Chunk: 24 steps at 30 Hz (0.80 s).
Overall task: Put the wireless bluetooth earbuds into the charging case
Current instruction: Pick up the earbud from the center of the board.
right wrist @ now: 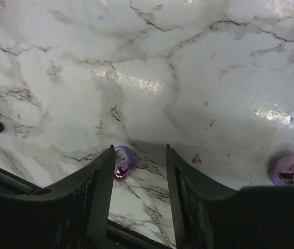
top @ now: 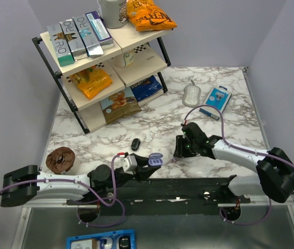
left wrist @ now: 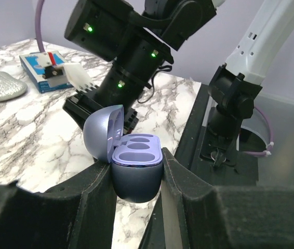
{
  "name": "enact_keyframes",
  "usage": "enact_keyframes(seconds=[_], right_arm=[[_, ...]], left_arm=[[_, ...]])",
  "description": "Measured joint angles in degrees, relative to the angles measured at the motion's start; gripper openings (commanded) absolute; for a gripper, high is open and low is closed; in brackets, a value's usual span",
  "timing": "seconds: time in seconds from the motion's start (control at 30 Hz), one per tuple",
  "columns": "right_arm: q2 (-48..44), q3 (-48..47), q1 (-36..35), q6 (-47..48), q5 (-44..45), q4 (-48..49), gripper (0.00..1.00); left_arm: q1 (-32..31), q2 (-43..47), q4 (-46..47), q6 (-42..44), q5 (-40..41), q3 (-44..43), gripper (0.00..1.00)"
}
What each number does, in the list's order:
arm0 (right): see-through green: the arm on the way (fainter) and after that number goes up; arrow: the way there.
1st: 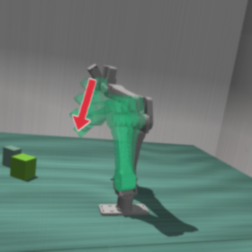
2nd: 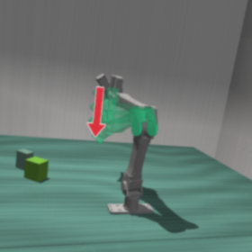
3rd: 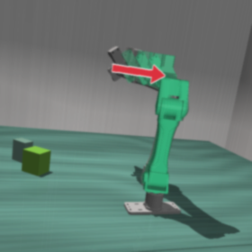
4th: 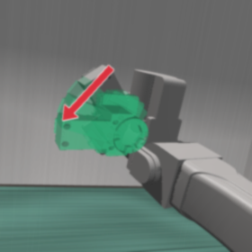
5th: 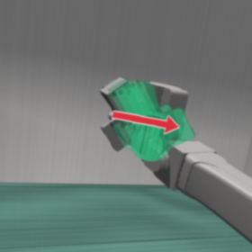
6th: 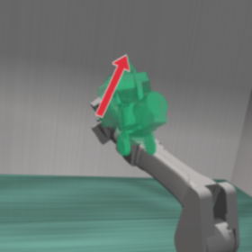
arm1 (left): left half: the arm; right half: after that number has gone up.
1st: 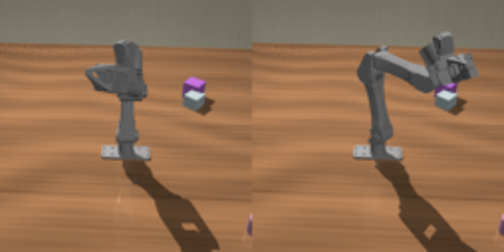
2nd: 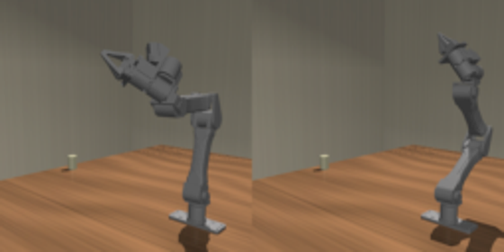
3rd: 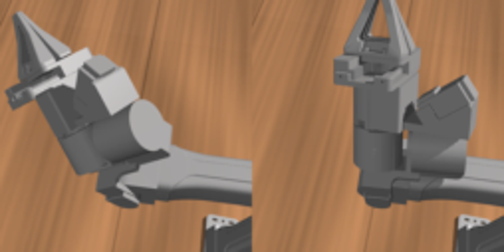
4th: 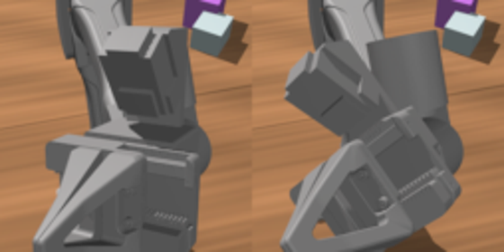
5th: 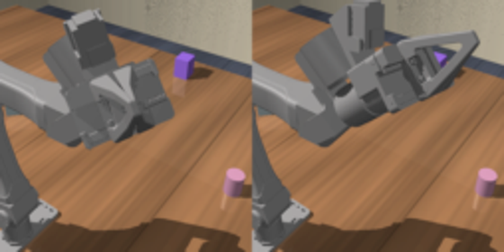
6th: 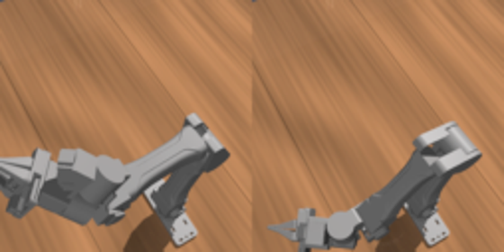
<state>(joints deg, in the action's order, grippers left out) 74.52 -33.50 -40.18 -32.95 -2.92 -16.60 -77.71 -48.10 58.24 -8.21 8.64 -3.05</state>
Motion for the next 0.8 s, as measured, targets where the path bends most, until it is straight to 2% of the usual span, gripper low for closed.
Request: enact_keyframes(seconds=[0.37,0.8], right_arm=[[3.26,-0.94,0.02,1.6,-5.4,3.58,0.52],[0.76,1.77,0.0,1.42,-6.99,4.74,0.47]], left_arm=[[0.0,1.14,-2.29,-0.48,0.42,0.0,0.0],[0.0,1.18,-3.58,-0.66,0.76,0.0,0.0]])
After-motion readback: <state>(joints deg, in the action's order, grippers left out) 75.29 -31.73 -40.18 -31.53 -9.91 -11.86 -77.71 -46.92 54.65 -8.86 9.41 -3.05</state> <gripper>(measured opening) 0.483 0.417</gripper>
